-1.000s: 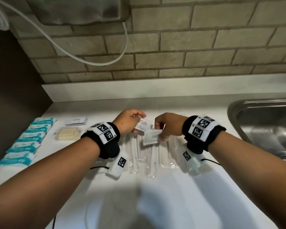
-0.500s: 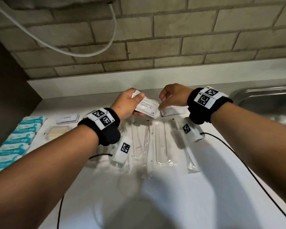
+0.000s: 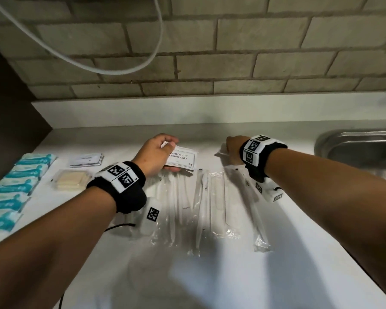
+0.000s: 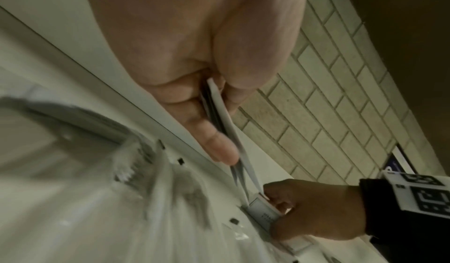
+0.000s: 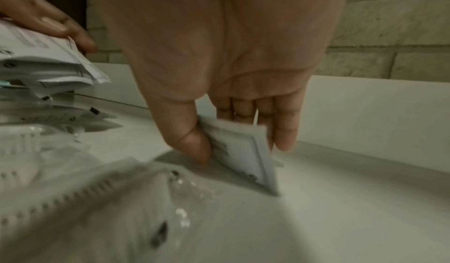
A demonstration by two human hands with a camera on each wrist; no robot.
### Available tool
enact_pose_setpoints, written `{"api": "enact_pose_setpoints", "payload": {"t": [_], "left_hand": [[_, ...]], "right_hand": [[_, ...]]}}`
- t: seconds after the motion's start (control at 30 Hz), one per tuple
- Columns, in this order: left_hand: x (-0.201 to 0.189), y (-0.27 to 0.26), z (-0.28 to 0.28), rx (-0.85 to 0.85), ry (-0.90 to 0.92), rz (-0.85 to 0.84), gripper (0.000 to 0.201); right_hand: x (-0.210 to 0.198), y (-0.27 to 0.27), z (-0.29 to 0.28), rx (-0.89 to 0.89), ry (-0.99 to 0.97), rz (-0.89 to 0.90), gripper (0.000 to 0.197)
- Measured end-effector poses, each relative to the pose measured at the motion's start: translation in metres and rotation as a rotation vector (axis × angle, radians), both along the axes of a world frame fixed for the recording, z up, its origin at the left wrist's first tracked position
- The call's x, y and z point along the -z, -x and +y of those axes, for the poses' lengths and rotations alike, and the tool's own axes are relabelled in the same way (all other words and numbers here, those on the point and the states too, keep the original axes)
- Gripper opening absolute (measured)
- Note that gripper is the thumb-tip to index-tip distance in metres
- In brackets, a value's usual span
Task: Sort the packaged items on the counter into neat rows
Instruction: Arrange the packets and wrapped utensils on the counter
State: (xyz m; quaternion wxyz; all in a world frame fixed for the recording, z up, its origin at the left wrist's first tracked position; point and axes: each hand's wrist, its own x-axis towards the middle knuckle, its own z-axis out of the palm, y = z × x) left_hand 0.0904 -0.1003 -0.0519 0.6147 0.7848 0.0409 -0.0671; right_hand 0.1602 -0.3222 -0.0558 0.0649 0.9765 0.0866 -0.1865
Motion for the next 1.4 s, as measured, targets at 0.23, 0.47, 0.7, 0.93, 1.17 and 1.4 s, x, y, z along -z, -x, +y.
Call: {"api": "enact_pose_setpoints", "payload": {"t": [0.23,0.47,0.7,0.93,1.17,1.4], "left_hand": [[-0.019,0.0,0.05,-0.129,0.032,-0.032,0.012],[-0.048,0.01,0.115,-0.244,0.006,-0.089,0.015],[-0.043,0.029,0.156,-0.26,-0.062,-0.037,0.017],[-0.04,0.024,0.175,-0.227,-0.002,0.015,0.015],[-0.039,0.008,0.177,-0.188,0.072,-0.031,0.01],[-0.035,0.018,0.185,-0.158,0.028,-0.084,0.008]], "right_hand": [[-0.038,0.005,0.049,-0.137,-0.234,-0.02,0.025],[-0.043,-0.002,0.136,-0.27,-0.264,0.074,0.014],[-0.037,-0.002,0.175,-0.37,-0.202,0.151,0.036],[-0.038,-0.009,0.197,-0.391,-0.149,0.233,0.046],[-0.026,-0.003,0.208,-0.429,0.015,0.164,0.054],[-0.02,-0.002,0.214,-0.317,0.129,0.121,0.045]]}}
